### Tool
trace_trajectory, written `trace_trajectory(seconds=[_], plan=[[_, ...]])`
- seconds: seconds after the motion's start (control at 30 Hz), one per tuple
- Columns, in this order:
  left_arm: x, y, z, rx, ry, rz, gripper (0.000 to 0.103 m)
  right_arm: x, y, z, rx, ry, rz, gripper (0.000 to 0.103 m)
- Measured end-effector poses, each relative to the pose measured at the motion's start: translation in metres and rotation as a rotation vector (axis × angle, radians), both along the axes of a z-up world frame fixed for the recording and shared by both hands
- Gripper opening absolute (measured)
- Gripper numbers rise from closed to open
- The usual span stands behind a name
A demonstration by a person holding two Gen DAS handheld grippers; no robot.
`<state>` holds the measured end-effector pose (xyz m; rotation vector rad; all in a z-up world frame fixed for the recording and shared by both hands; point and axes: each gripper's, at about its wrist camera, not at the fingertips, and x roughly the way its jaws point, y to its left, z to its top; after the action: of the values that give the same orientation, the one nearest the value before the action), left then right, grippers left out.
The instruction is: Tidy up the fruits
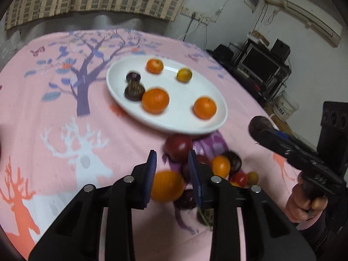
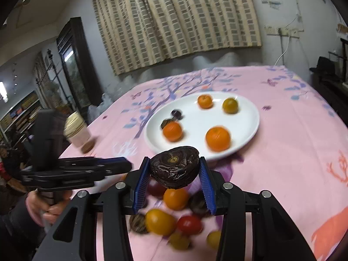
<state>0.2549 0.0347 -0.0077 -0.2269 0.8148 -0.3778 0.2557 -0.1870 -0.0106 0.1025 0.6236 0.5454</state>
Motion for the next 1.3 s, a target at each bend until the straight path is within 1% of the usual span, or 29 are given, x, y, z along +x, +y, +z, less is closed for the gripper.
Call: trace_trajectory(seconds=[0.07, 0.13, 0.2, 0.3, 0.33, 0.37, 0.4, 0.43, 0.5, 0.53, 0.63, 0.67, 0.73, 0.77, 0.83, 0.9, 0.93, 1.0, 1.07, 1.1, 1.2, 1.3], plan=[[0.009, -0.002, 0.011, 0.028, -0.038, 0.012, 0.029, 0.012, 0.002, 0.0, 0.005, 0.007, -0.019, 0.045], [0.013, 0.001, 0.017, 0.059, -0.045, 0.008, 0.029, 0.018, 0.001, -0.004, 0.008, 0.029, -0.017, 0.045], [0.009, 0.002, 0.013, 0.086, -0.011, -0.075, 0.029, 0.015, 0.0, -0.008, 0.002, 0.04, -0.004, 0.045], [0.002, 0.0, -0.003, 0.16, 0.009, -0.125, 0.029, 0.009, 0.002, -0.004, 0.013, 0.03, 0.013, 0.045], [0.0, -0.001, -0.008, 0.167, 0.021, -0.14, 0.029, 0.007, 0.003, -0.003, 0.011, 0.023, 0.015, 0.045], [-0.001, -0.001, -0.014, 0.163, 0.038, -0.156, 0.03, 0.005, 0.003, -0.003, 0.012, 0.02, 0.017, 0.045], [-0.002, 0.0, -0.015, 0.145, 0.035, -0.162, 0.03, 0.004, 0.003, -0.003, 0.018, 0.023, 0.02, 0.045], [-0.001, 0.001, -0.015, 0.121, 0.054, -0.176, 0.03, 0.004, 0.003, -0.003, 0.023, 0.029, 0.023, 0.045], [0.0, 0.002, -0.019, 0.05, 0.09, -0.206, 0.031, 0.002, 0.004, -0.003, 0.024, 0.034, 0.027, 0.045], [-0.001, 0.003, -0.02, 0.046, 0.092, -0.204, 0.036, 0.001, 0.004, -0.003, 0.02, 0.033, 0.028, 0.045], [-0.002, 0.001, -0.025, 0.094, 0.101, -0.186, 0.045, -0.001, 0.006, -0.002, 0.011, 0.027, 0.03, 0.045], [0.0, 0.001, -0.03, 0.109, 0.125, -0.17, 0.048, -0.001, 0.006, -0.002, 0.011, 0.026, 0.032, 0.045], [0.004, -0.001, -0.043, 0.112, 0.186, -0.163, 0.048, -0.003, 0.006, -0.001, 0.008, 0.02, 0.032, 0.045], [0.001, 0.0, -0.041, 0.113, 0.16, -0.158, 0.048, -0.003, 0.006, -0.001, 0.007, 0.017, 0.031, 0.045], [-0.001, -0.003, -0.041, 0.133, 0.155, -0.152, 0.047, -0.005, 0.006, 0.0, 0.007, 0.011, 0.03, 0.045], [-0.002, -0.004, -0.041, 0.144, 0.147, -0.132, 0.042, -0.006, 0.006, 0.001, 0.004, 0.006, 0.029, 0.045], [-0.003, -0.003, -0.041, 0.136, 0.145, -0.132, 0.038, -0.006, 0.006, 0.001, 0.002, 0.002, 0.027, 0.045], [-0.003, -0.001, -0.04, 0.121, 0.149, -0.117, 0.037, -0.007, 0.005, 0.002, 0.004, -0.004, 0.023, 0.045], [-0.003, 0.001, -0.036, 0.111, 0.136, -0.102, 0.037, -0.006, 0.003, 0.002, 0.013, -0.009, 0.018, 0.045], [-0.003, 0.002, -0.032, 0.102, 0.127, -0.092, 0.037, -0.006, 0.003, 0.002, 0.017, -0.01, 0.016, 0.045], [0.007, 0.007, -0.008, 0.042, 0.068, -0.055, 0.037, 0.009, 0.001, 0.005, 0.034, -0.004, -0.012, 0.045], [0.029, 0.004, 0.012, 0.006, 0.005, -0.002, 0.037, 0.033, 0.007, 0.005, 0.021, 0.006, -0.061, 0.045]])
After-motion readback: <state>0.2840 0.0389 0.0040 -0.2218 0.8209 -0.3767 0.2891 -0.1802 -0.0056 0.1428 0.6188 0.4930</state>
